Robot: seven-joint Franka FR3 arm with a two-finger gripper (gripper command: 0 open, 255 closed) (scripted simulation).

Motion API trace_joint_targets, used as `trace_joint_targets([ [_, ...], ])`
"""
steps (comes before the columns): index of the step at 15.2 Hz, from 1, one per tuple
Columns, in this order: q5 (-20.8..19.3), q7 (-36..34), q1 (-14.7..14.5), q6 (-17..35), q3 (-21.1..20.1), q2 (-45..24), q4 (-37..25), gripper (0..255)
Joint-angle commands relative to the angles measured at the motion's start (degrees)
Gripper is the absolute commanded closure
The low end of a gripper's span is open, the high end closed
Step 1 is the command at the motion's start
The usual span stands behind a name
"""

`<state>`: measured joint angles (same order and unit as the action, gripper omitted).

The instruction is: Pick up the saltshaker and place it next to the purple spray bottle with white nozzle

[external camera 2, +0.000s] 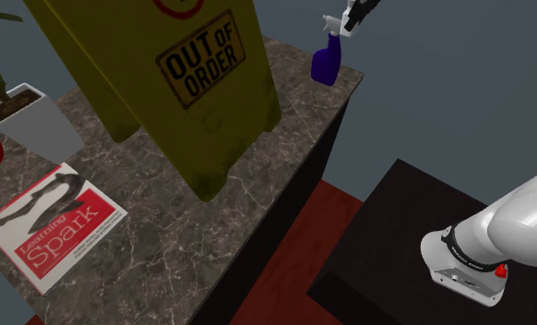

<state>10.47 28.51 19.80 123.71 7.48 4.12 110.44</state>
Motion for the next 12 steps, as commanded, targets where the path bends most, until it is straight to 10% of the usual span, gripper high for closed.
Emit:
trace_joint_targets([
  [1,0.2,0.2,0.0,1.5,0.0,-0.1,1.4,255],
  [12,1.7,2.2,-0.2,9.6,-0.1,-1.8,7.9,255],
])
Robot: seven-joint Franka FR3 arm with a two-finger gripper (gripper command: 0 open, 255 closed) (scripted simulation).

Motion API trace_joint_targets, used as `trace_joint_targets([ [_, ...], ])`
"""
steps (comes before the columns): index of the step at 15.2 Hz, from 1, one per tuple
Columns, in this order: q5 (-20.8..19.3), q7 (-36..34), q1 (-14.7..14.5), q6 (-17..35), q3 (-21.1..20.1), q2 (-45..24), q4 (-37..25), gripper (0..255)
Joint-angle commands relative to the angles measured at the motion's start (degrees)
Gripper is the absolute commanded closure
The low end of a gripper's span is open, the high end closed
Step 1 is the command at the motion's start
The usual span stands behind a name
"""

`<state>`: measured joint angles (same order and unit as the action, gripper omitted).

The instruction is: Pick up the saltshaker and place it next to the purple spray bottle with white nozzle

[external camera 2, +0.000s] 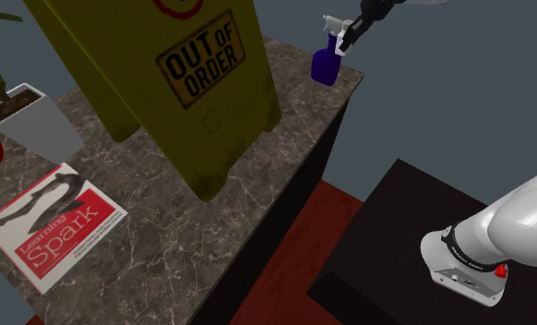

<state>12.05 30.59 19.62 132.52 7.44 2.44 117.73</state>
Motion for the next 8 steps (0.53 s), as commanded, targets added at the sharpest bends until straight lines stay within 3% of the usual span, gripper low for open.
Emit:
trace_joint_targets([
  [1,0.3,0.3,-0.1,1.5,0.0,-0.4,1.1,255],
  [8,1.8,2.0,-0.2,6.6,-0.1,-2.4,4.3,255],
])
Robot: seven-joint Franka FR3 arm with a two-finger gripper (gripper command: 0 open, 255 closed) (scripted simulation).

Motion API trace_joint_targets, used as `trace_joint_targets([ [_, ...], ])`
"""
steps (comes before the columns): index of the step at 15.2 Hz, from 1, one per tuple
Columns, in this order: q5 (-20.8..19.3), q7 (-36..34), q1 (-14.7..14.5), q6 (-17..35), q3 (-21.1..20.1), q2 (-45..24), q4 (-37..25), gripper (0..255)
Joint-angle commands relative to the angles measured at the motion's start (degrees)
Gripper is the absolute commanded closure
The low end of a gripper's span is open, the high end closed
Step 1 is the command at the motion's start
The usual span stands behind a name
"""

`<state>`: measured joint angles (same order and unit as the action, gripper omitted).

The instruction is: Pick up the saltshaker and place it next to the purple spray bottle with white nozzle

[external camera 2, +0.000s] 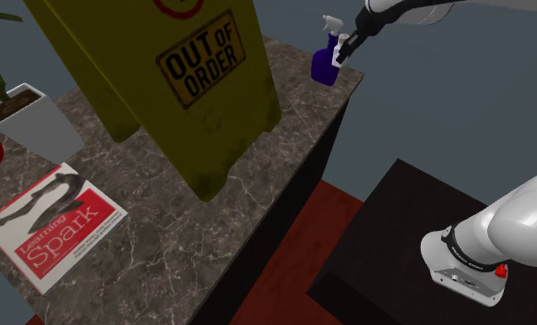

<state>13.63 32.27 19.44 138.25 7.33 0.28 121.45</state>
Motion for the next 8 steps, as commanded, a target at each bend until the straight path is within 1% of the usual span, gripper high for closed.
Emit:
trace_joint_targets([
  [1,0.5,0.6,0.0,1.5,0.0,-0.5,1.0,255],
  [8,2.6,2.7,-0.1,6.5,-0.2,-3.1,3.5,255],
])
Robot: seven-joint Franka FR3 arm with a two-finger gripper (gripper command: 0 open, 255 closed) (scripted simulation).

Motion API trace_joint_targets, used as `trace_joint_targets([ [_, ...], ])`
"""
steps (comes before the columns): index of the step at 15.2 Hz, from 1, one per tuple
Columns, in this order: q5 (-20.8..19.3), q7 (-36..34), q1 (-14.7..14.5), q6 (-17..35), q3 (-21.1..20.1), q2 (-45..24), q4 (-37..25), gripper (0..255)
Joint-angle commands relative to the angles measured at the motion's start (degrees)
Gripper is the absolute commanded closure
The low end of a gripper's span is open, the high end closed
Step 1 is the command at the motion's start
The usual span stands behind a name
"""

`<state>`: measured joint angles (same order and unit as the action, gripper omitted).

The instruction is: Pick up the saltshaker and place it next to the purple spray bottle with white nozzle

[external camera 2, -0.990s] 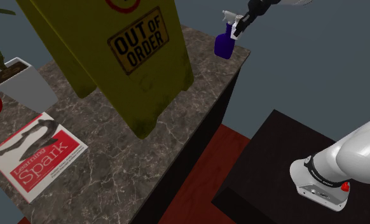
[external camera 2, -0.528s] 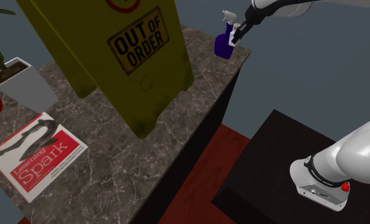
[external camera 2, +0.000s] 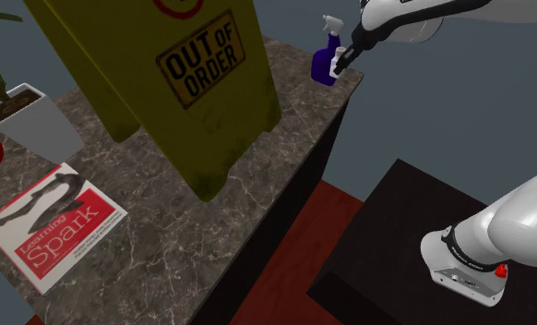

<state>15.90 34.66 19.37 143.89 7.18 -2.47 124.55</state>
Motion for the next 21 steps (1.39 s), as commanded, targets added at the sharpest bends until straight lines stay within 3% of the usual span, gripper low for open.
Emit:
trace_joint_targets([
  [1,0.7,0.6,0.0,1.5,-0.1,-0.8,0.7,255],
  [14,6.8,6.4,0.4,10.7,-1.5,-7.6,3.5,255],
  [21,6.8,6.4,0.4,10.7,-1.5,-7.6,3.5,255],
])
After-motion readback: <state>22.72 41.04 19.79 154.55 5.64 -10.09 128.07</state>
